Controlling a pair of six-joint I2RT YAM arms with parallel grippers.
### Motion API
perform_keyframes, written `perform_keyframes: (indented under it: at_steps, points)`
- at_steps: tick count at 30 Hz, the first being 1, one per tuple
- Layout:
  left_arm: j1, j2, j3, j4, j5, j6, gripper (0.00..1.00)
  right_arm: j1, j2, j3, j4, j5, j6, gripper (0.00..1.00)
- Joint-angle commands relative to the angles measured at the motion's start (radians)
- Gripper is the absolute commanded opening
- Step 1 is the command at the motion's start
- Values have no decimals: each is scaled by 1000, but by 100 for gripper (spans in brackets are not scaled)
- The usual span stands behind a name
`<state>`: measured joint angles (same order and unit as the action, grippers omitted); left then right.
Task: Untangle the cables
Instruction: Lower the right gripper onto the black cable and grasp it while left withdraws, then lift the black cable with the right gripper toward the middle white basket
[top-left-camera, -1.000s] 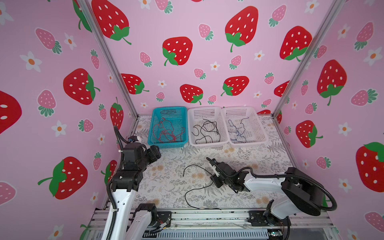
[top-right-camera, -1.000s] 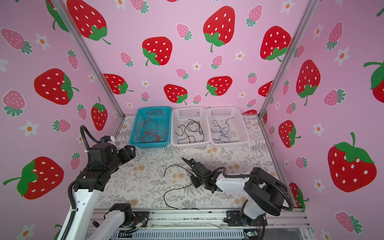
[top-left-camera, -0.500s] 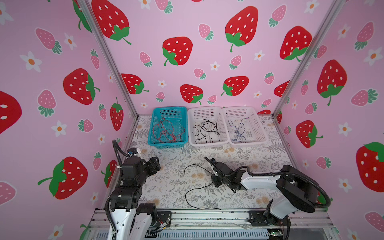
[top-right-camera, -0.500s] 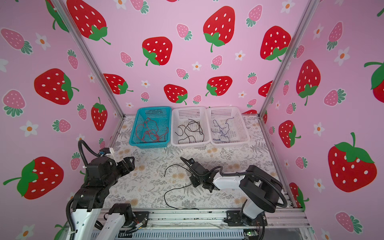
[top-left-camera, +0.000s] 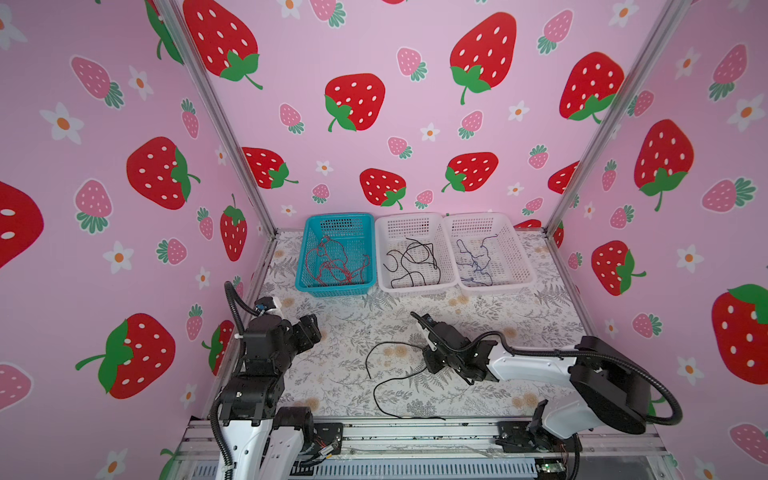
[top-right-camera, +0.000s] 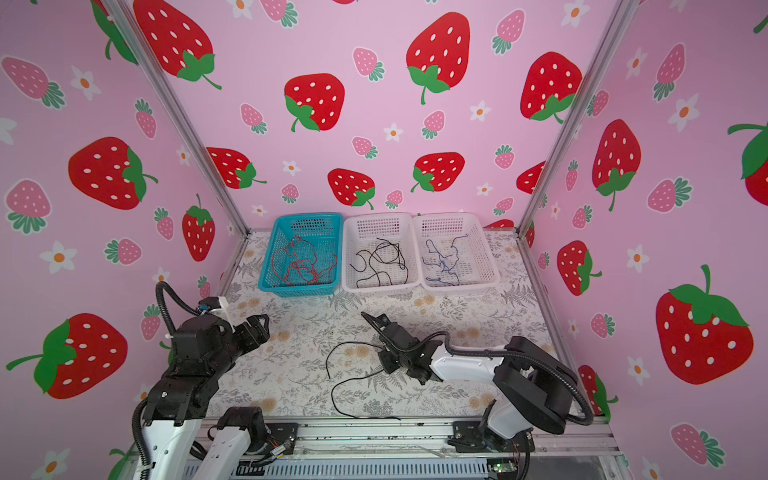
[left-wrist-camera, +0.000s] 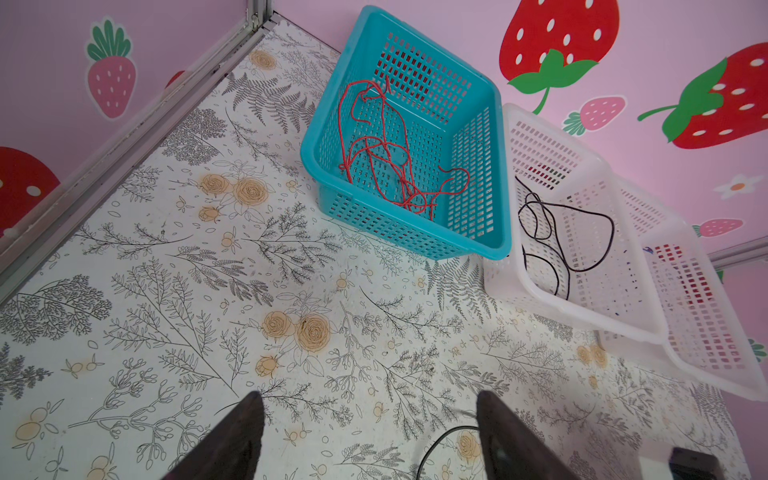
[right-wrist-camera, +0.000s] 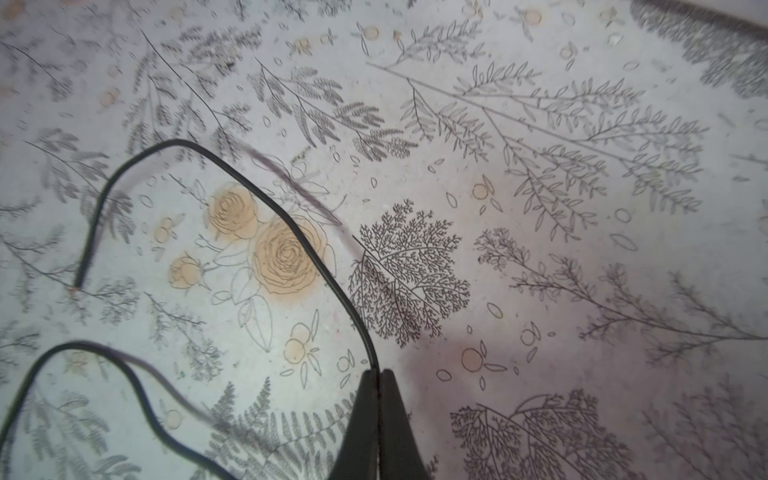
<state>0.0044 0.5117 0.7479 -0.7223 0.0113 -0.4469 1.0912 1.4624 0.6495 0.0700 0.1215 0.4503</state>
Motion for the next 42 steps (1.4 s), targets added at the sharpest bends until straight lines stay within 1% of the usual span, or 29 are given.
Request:
perform_keyframes:
  at_steps: [1,8,14,18,22,28,33,35,42]
  points:
    - [-3,-9,-7,3,-5,12,82,7,-61,36,-41,13,5,0]
    - [-3,-8,-8,5,-4,11,82,7,-140,29,-68,11,13,0]
    - [-3,-8,-8,6,-2,13,82,7,-232,113,-131,52,-15,0]
    - [-4,-3,-9,6,0,12,82,6,-273,233,-204,101,-67,0]
    - [-3,1,-9,7,3,12,82,6,-278,371,-270,140,-118,0]
    - [-4,8,-9,7,9,10,82,3,-251,588,-340,205,-196,0]
    - [-4,14,-9,6,14,10,82,-15,-187,787,-392,249,-271,0]
    - [-4,16,-9,9,17,10,82,-41,-161,853,-397,247,-288,0]
    - [-6,22,-9,9,27,13,82,-168,-29,1097,-450,157,-307,0]
